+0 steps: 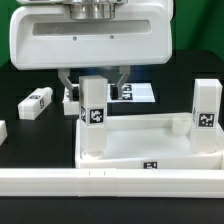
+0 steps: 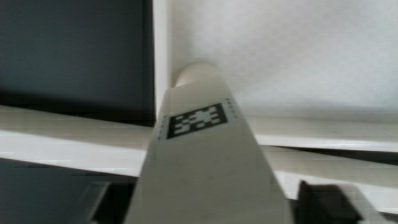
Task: Assemble desk
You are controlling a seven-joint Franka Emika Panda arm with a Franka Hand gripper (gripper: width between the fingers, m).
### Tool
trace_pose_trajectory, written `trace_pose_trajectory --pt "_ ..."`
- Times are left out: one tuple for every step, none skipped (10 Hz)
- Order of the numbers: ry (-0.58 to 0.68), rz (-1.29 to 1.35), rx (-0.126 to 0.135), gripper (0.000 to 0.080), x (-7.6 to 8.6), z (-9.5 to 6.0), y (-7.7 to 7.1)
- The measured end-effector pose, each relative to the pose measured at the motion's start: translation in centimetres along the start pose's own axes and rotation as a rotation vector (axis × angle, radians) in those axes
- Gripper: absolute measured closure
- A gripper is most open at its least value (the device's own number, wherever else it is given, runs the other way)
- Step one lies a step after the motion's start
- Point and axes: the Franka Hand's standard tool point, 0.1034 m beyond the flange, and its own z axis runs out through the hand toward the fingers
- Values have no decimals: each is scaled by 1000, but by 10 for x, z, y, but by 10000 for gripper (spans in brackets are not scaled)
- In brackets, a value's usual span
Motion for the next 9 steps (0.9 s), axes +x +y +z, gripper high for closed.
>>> trace_pose_trajectory --pt "1 1 -1 511 0 0 1" --pt "1 1 -1 511 0 0 1" --pt "1 4 -1 511 0 0 1" --pt "1 31 -1 511 0 0 1" --pt "1 30 -1 511 0 0 2" --pt "2 68 2 511 0 0 2" --pt "4 217 8 511 0 0 3" --pt "4 308 8 509 0 0 3" --pt "3 369 8 509 0 0 3"
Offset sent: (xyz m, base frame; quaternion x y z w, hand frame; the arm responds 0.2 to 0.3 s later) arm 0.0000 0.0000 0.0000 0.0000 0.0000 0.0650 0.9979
